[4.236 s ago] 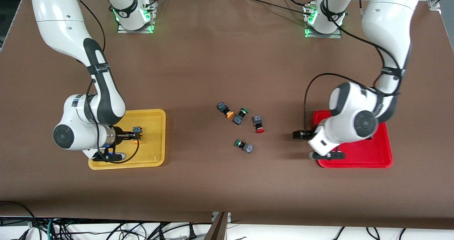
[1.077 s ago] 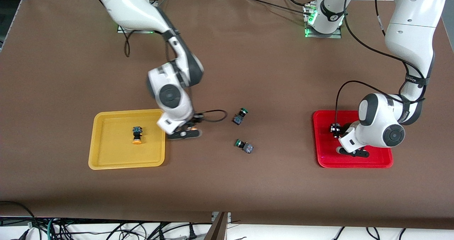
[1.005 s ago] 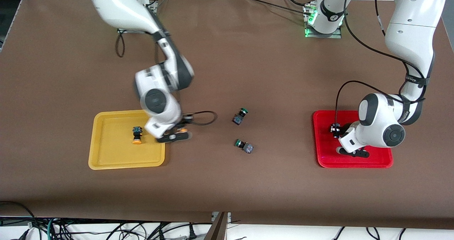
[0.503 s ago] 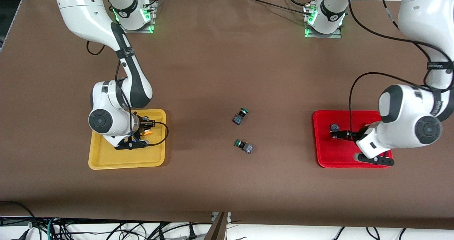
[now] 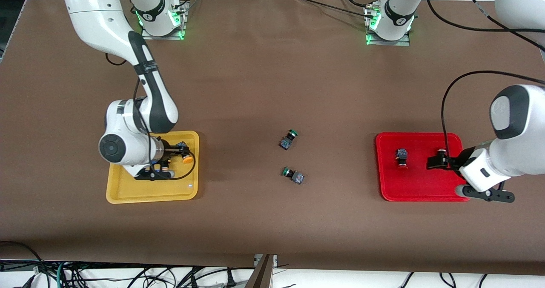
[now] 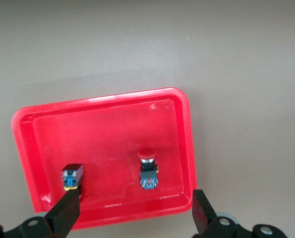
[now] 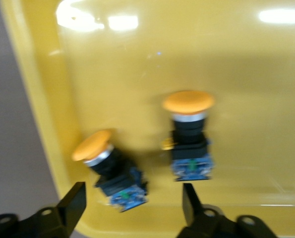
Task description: Place red and yellow buttons in trays
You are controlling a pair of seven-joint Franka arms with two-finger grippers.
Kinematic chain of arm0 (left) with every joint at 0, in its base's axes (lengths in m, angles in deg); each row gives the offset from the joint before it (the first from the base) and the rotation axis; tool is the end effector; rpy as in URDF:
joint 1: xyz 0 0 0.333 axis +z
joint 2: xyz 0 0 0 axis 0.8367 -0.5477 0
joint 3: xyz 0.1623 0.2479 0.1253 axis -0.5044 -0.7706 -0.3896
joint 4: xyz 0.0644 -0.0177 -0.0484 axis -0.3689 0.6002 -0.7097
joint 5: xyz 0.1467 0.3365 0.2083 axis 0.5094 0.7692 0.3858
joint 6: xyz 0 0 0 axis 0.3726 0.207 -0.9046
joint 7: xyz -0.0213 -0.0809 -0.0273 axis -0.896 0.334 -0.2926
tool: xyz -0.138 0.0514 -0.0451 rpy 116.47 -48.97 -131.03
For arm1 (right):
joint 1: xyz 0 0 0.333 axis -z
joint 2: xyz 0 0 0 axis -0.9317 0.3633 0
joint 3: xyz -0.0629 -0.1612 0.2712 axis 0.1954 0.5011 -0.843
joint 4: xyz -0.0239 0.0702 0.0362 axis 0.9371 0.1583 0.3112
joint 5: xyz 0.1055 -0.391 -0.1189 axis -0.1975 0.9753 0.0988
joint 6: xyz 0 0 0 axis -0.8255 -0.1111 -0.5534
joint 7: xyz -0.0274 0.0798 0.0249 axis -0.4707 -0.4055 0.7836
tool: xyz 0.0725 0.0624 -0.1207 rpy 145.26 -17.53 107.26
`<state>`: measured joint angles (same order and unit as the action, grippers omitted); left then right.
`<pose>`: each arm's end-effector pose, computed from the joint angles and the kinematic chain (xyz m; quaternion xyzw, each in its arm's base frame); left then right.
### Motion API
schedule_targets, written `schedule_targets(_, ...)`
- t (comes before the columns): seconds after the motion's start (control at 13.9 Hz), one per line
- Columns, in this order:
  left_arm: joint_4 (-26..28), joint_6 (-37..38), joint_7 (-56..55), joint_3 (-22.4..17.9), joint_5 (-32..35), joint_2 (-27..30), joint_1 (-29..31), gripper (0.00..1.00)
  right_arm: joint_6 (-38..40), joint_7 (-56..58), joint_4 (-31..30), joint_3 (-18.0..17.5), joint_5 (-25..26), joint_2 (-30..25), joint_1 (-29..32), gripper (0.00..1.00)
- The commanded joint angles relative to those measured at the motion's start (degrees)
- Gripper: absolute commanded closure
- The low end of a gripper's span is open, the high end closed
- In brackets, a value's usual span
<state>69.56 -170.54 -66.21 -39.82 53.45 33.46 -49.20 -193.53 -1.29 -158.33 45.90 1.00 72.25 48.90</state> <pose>0.7431 -0.0053 0.3828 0.9971 -0.0585 -0.0367 0.0314 0.6797 0.1454 0.1644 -0.9934 0.0022 0.1096 0.0347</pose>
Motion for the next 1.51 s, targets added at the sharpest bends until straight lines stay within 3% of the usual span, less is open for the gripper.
schedule_targets(0.0, 0.03, 3.46, 1.02, -0.48, 0.93, 5.56, -0.47, 0.0, 0.26, 1.93, 1.33, -0.61, -0.47, -1.21, 1.79, 0.0)
schedule_targets(0.29, 6.07, 11.37, -0.81, -3.28, 0.75, 18.29, -1.78, 0.0, 7.52, 2.02, 1.25, -0.18, 1.46, -12.61, 1.87, 0.0)
schedule_targets(0.43, 10.03, 12.51, -3.88, -9.93, 0.23, 23.13, -8.34, 0.0, 12.8, 2.02, 0.56, 1.58, 2.77, -19.9, 1.96, 0.0)
schedule_targets(0.65, 18.2, 12.17, -8.02, -11.55, -3.53, 28.59, -10.32, 0.0, 17.48, 1.94, -2.77, 1.67, 11.1, -30.71, 1.87, 0.0)
schedule_targets(0.72, 19.79, 11.99, -8.47, -11.64, -4.42, 29.04, -10.14, 0.0, 17.92, 2.02, -4.01, 1.67, 11.83, -33.18, 1.96, 0.0)
schedule_targets(1.01, 19.46, 12.43, -9.79, -11.73, -4.52, 28.96, -10.14, 0.0, 18.72, 2.02, -2.8, 1.58, 15.44, -34.62, 1.87, 0.0)
schedule_targets(1.44, 17.27, 12.26, -9.97, -11.64, -4.52, 26.77, -10.05, 0.0, 18.63, 1.14, 0.02, 1.32, 14.66, -33.74, 1.78, 0.0)
